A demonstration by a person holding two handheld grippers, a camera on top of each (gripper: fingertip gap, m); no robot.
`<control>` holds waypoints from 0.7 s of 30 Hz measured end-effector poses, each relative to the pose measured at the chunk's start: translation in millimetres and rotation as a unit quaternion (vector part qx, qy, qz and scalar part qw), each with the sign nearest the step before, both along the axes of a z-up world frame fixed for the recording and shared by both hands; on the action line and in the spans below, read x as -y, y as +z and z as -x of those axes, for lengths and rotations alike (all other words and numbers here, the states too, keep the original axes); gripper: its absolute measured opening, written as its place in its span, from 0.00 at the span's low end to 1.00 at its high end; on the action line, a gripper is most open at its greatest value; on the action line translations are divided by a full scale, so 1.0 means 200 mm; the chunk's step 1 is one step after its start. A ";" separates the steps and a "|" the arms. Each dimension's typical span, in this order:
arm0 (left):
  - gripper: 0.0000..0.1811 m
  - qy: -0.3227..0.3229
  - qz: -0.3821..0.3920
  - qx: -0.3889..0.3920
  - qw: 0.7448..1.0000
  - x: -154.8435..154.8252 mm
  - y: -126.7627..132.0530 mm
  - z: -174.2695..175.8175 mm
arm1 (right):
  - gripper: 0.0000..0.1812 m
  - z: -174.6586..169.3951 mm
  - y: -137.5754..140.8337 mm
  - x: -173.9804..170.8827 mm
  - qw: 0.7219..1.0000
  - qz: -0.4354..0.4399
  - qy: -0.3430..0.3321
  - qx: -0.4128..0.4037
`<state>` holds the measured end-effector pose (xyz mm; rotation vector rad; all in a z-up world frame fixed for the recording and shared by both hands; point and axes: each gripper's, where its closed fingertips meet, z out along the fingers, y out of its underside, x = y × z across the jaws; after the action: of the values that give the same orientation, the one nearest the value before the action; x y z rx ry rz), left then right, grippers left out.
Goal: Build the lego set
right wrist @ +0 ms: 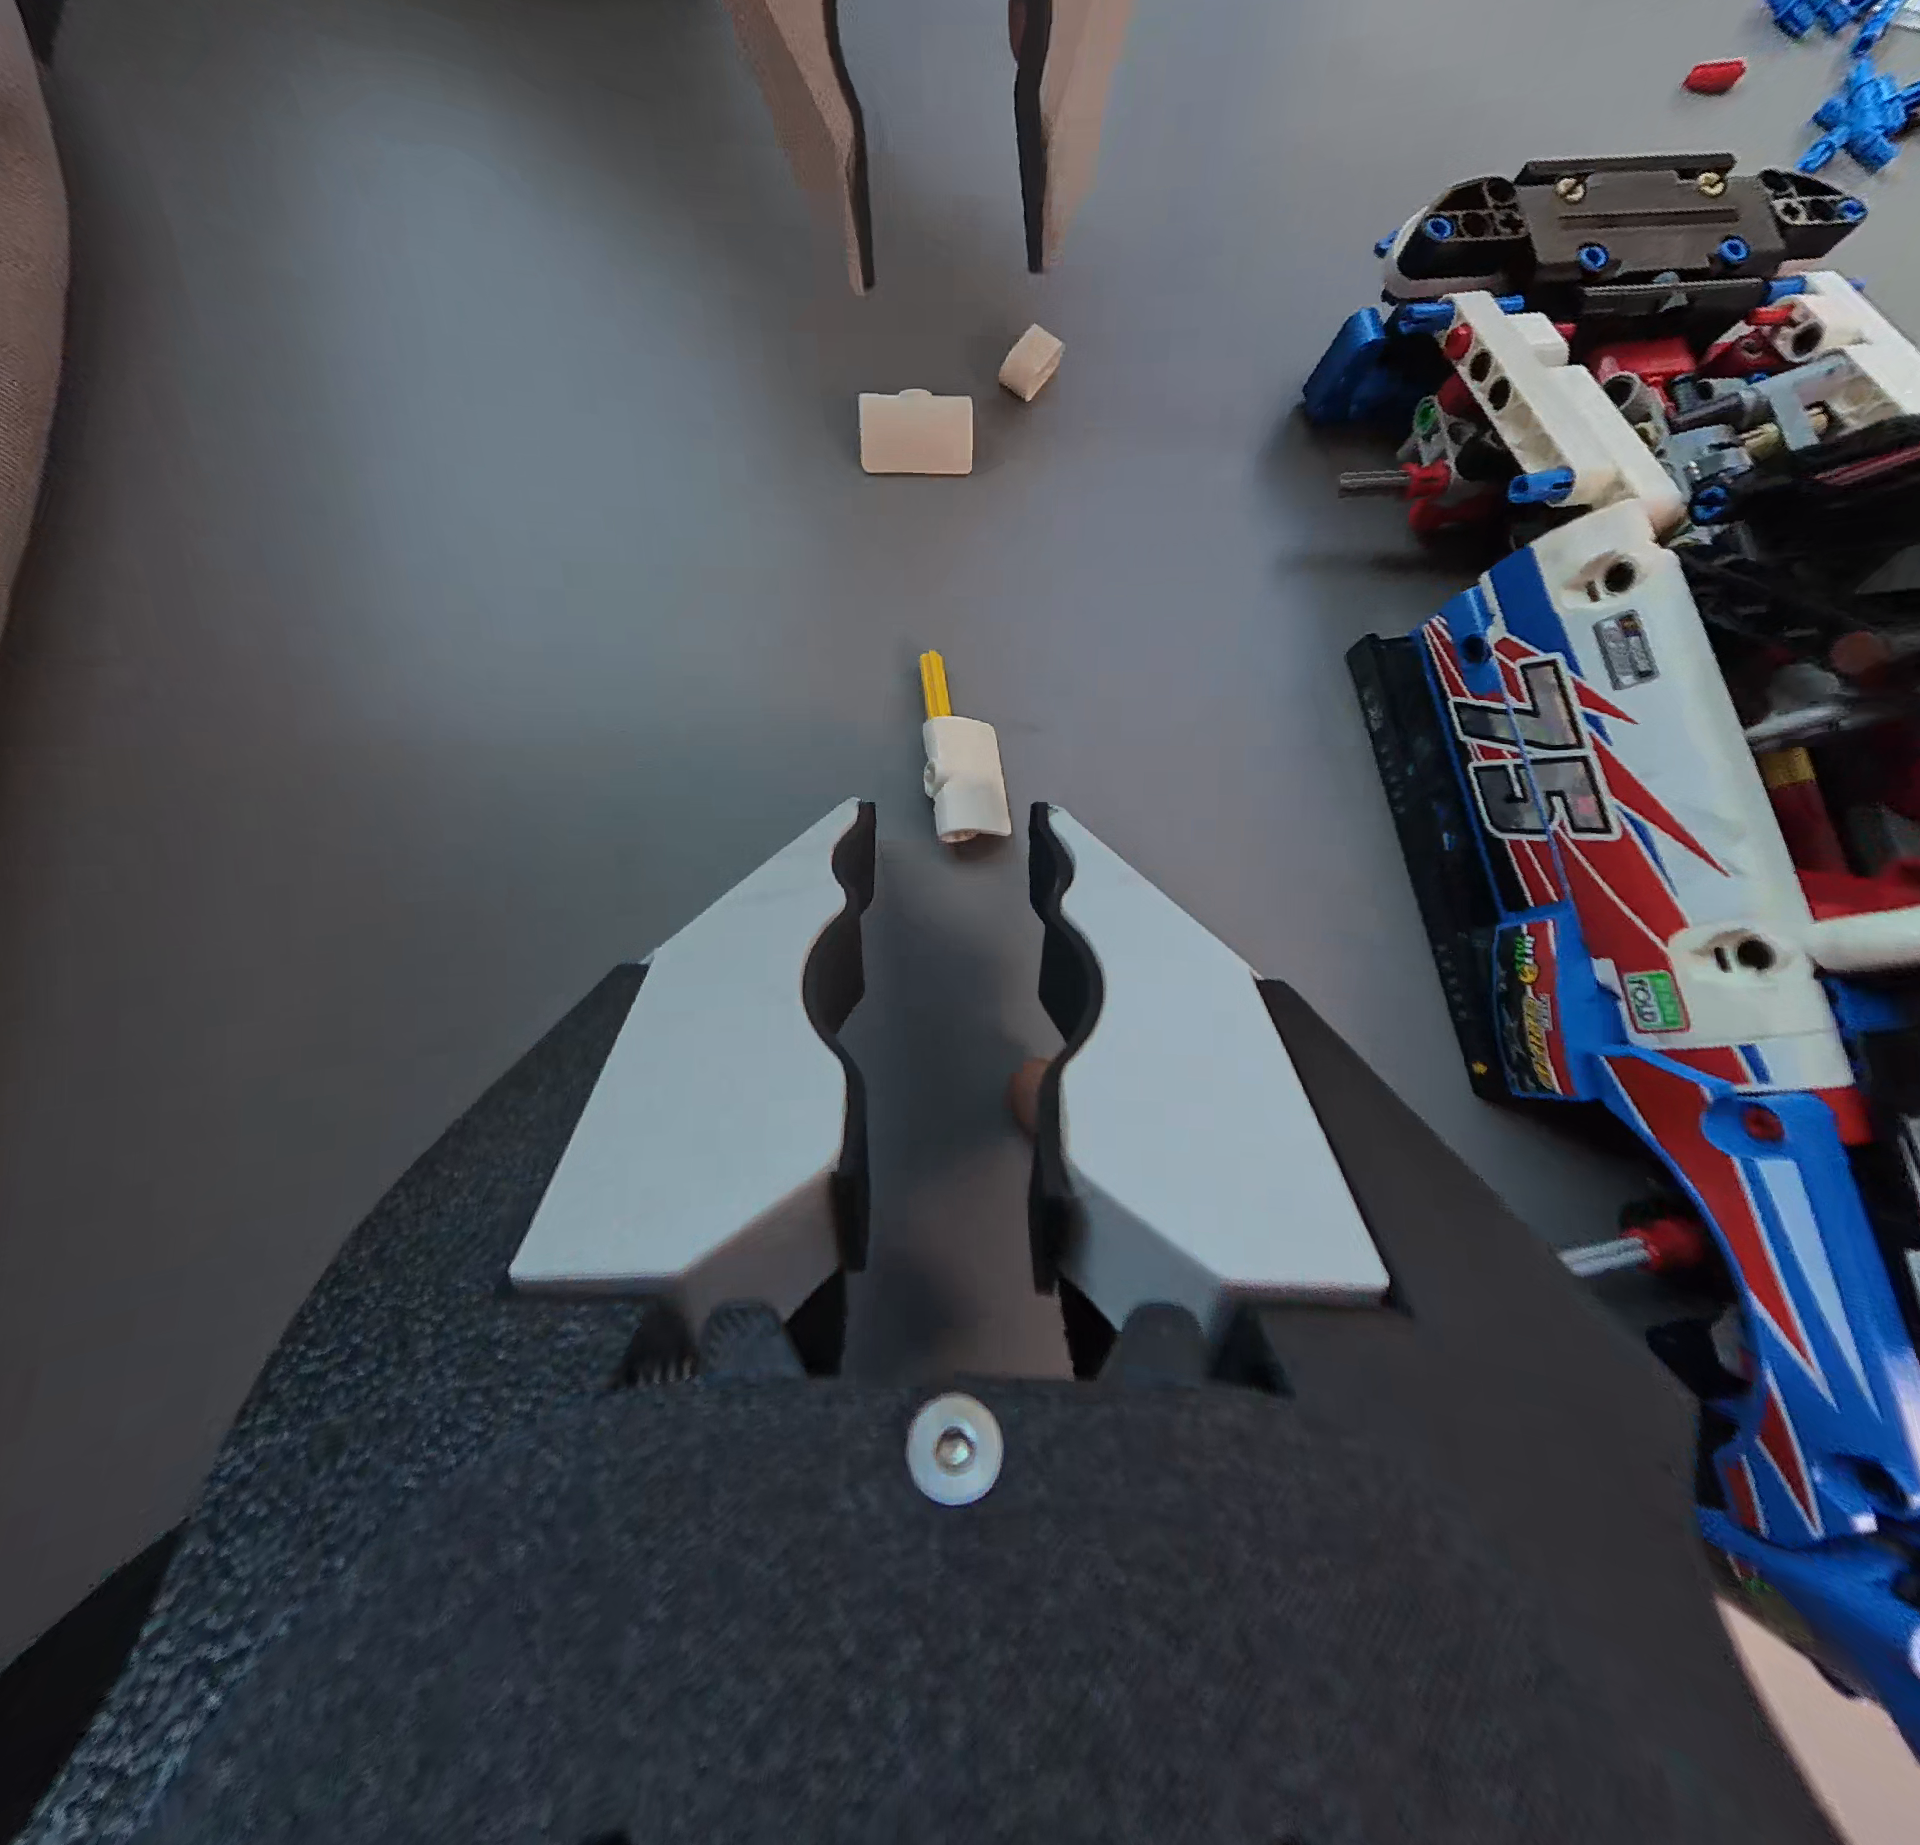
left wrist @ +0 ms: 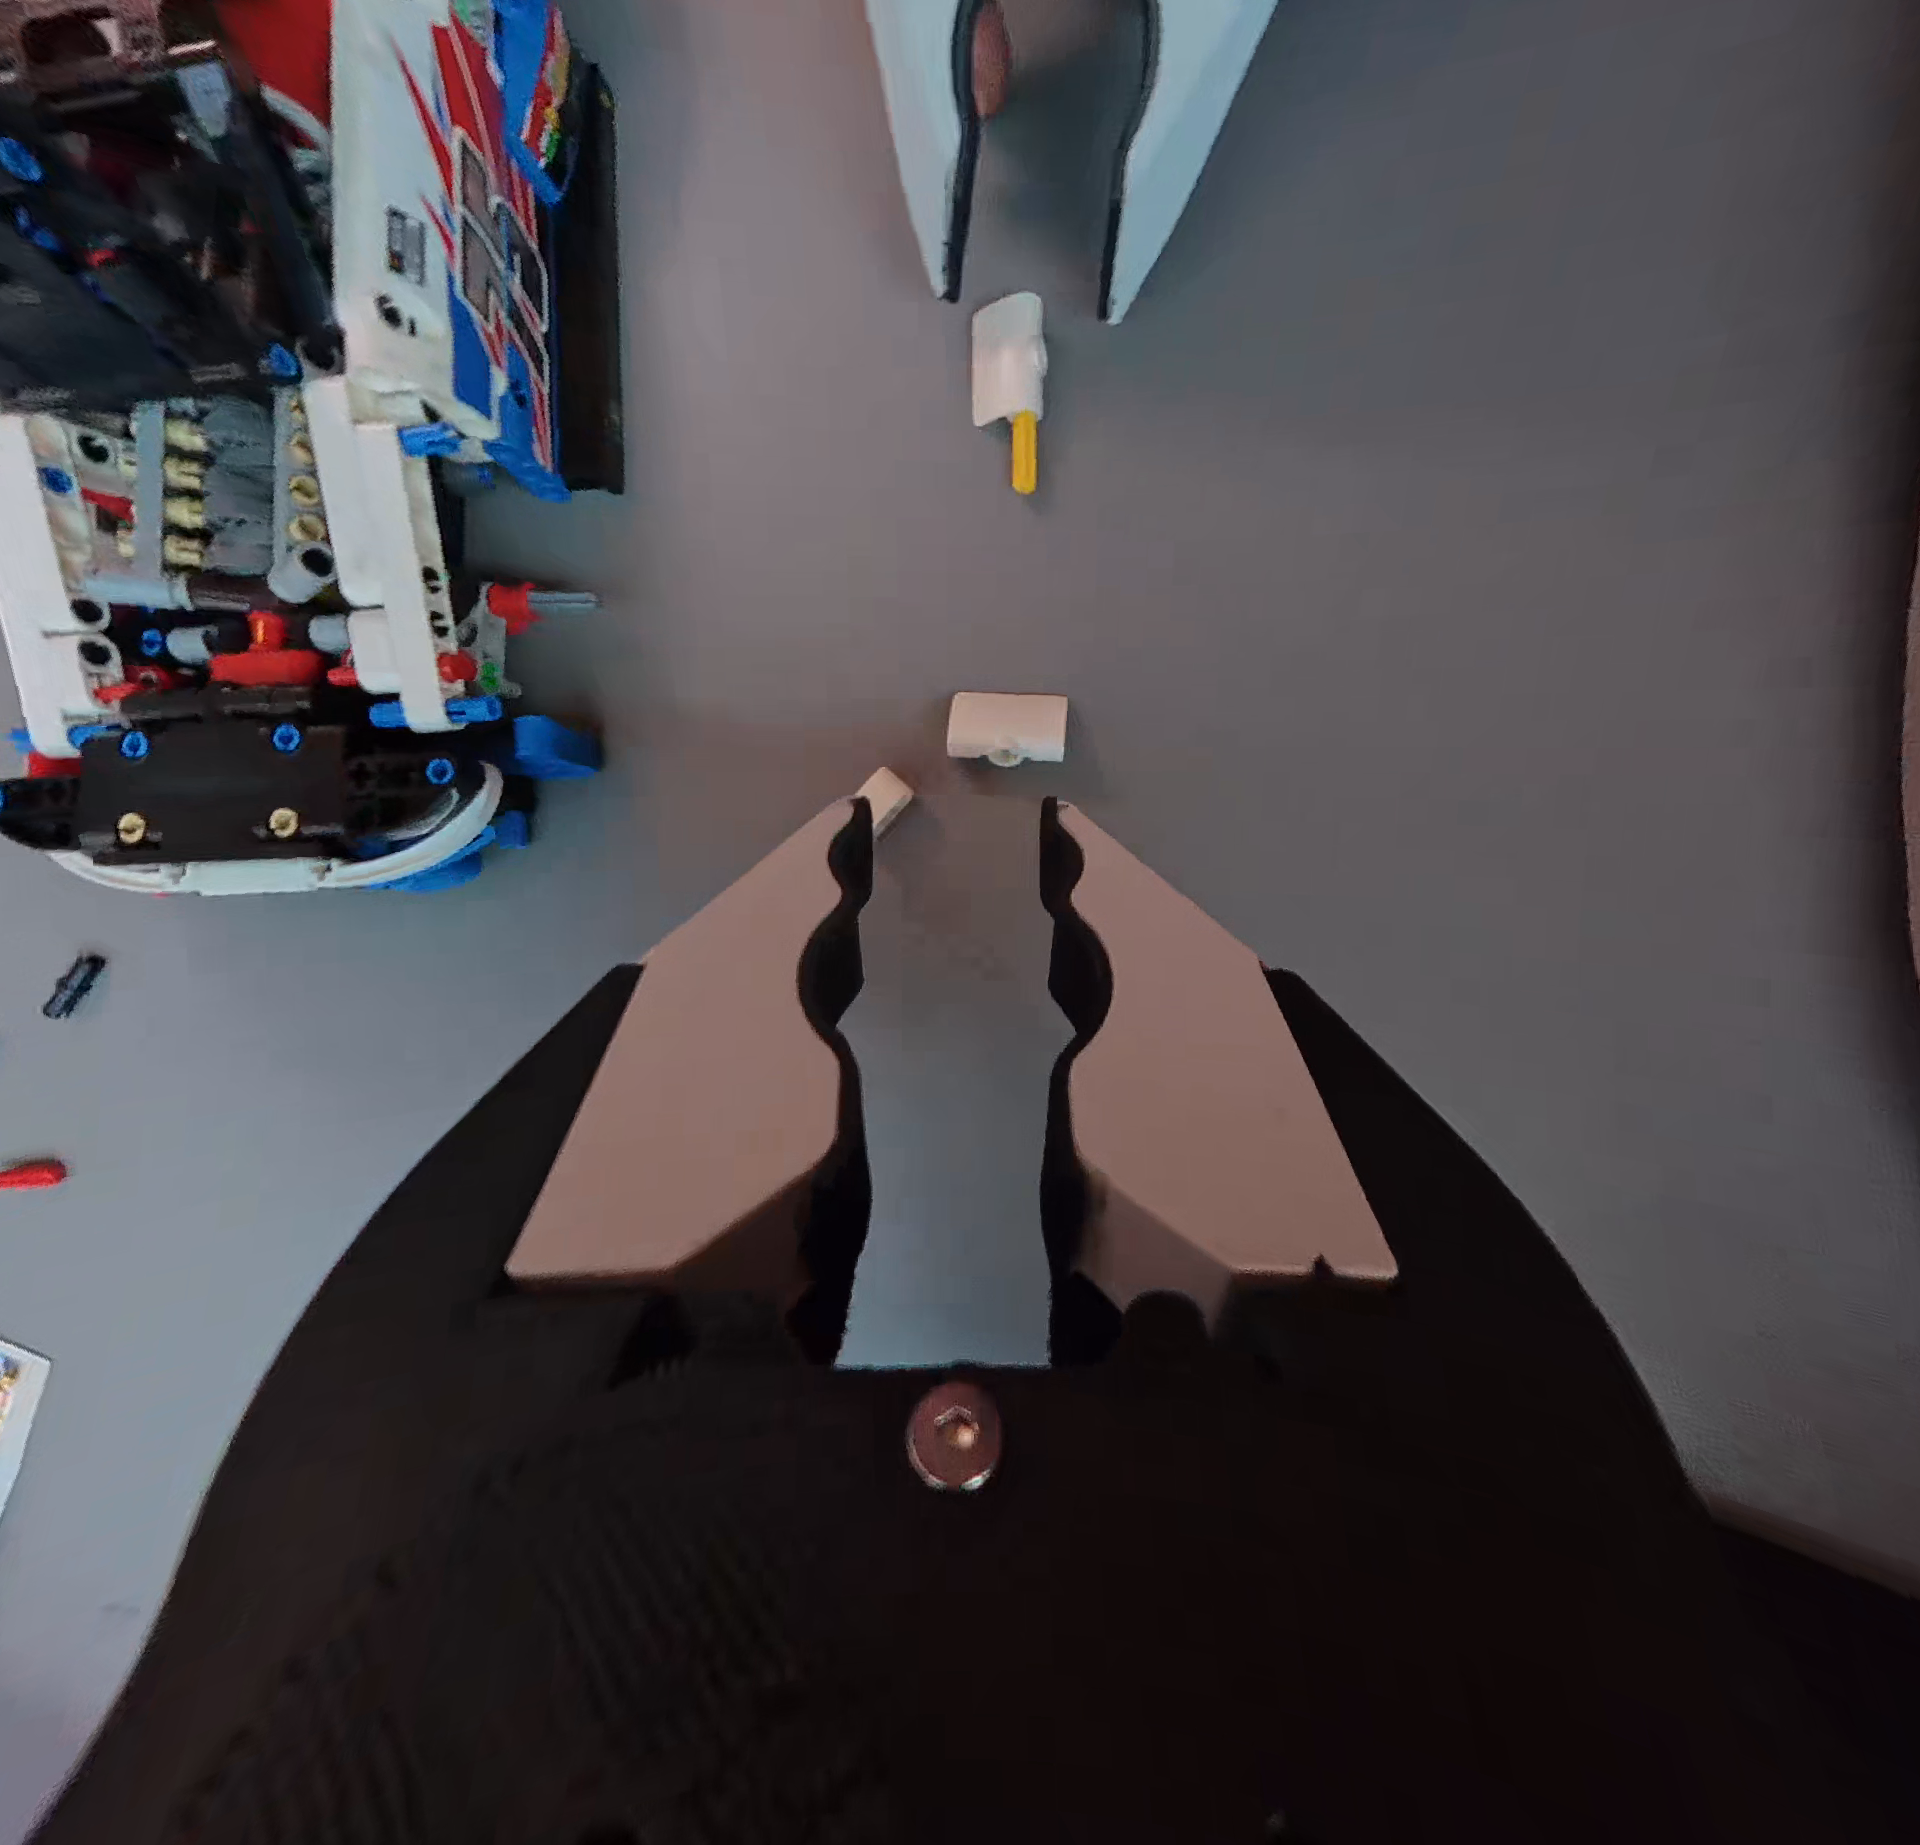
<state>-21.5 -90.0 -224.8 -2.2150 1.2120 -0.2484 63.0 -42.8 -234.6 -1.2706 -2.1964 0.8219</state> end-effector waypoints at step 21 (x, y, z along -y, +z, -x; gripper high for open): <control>0.16 -0.042 0.073 0.051 0.995 0.09 -0.04 -0.04 | 0.09 0.01 -0.02 0.02 0.999 -0.025 0.015 0.033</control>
<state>-14.1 -108.2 -233.4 -2.2474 1.2679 -0.4936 61.7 -46.2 -239.3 -1.2596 -2.2781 0.7414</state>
